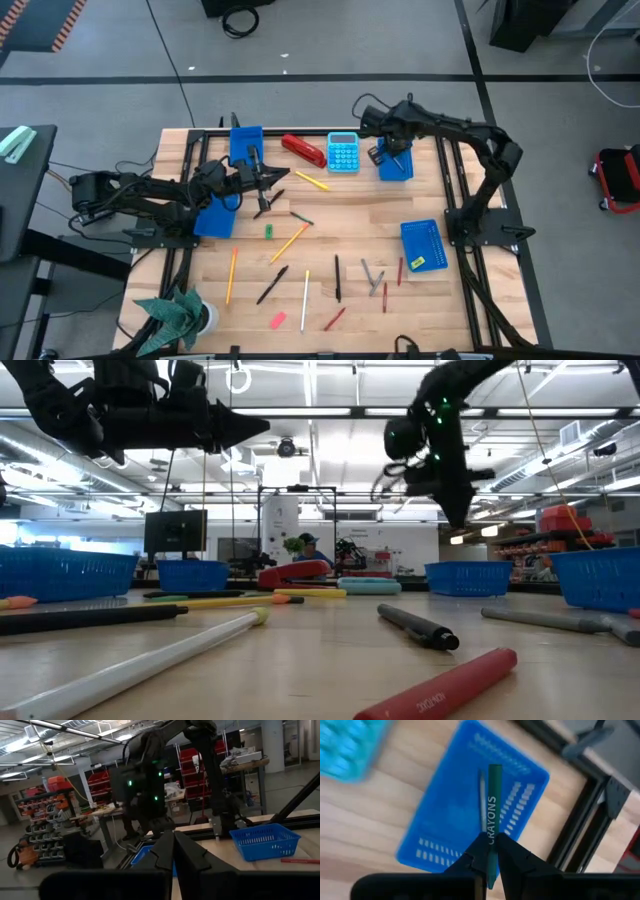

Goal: Sort crayons/erasers/pens/pencils in bins
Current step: Put the green crayon into the top right bin, then put the yellow pen into the bin

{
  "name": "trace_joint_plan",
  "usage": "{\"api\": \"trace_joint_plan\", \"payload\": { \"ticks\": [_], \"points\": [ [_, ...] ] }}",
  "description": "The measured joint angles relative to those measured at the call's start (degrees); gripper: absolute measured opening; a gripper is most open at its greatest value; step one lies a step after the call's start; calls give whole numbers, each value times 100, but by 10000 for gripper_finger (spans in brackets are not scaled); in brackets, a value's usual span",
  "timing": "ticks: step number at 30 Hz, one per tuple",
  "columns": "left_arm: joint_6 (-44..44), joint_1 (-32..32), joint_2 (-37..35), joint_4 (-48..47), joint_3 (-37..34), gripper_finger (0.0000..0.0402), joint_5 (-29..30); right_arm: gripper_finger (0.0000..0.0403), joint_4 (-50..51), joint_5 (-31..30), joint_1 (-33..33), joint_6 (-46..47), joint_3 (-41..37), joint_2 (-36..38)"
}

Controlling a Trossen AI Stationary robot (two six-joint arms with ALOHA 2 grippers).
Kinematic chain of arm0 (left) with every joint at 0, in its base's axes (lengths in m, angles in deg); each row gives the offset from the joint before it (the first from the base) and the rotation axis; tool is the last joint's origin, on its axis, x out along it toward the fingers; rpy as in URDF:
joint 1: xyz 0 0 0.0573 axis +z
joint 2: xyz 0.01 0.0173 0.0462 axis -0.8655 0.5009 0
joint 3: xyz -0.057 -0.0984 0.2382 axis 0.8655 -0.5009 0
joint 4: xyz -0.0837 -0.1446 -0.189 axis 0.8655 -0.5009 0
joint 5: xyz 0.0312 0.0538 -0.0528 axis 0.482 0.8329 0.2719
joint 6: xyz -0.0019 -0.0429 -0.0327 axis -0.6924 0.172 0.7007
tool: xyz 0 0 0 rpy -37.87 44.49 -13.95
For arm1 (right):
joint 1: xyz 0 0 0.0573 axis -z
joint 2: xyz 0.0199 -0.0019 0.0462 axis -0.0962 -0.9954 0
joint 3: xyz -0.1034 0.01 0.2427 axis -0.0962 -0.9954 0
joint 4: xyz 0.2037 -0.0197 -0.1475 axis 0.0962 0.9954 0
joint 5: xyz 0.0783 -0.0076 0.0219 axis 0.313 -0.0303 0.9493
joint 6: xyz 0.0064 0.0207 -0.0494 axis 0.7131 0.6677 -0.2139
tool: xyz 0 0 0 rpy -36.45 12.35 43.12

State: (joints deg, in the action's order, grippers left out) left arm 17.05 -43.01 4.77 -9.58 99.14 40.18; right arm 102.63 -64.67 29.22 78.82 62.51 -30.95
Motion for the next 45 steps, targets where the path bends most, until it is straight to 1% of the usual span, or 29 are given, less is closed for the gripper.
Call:
{"api": "trace_joint_plan", "payload": {
  "ticks": [2,7,14,20,24,27,31,34,38,42,45],
  "points": [
    [-34,0,0,-25,0,16,-1,37,-143,115,125,-91,-298,14],
    [-276,0,-2,-147,0,16,0,37,-1047,445,203,-217,-905,16],
    [-346,72,-2,-180,0,24,2,44,-1767,277,207,-105,-1260,18],
    [-347,161,-2,-310,0,18,-1,70,-1947,267,206,84,-1649,18],
    [-366,166,-2,-352,0,16,-5,88,-1931,260,197,170,-1717,18],
    [-445,166,-2,-350,0,20,-10,98,-1812,260,134,186,-1519,19],
    [-451,166,-2,-353,0,22,-10,102,-1566,287,-73,320,-981,125],
    [-451,166,-2,-351,0,19,-12,102,-1537,277,-402,369,-434,158],
    [-455,166,-2,-346,0,15,-14,98,-1707,277,-1016,404,215,131],
    [-469,166,-2,-306,0,17,-14,97,-1854,258,-1543,564,605,29],
    [-471,166,-2,-209,0,20,-17,97,-2009,260,-1825,518,815,-203]
  ]
}}
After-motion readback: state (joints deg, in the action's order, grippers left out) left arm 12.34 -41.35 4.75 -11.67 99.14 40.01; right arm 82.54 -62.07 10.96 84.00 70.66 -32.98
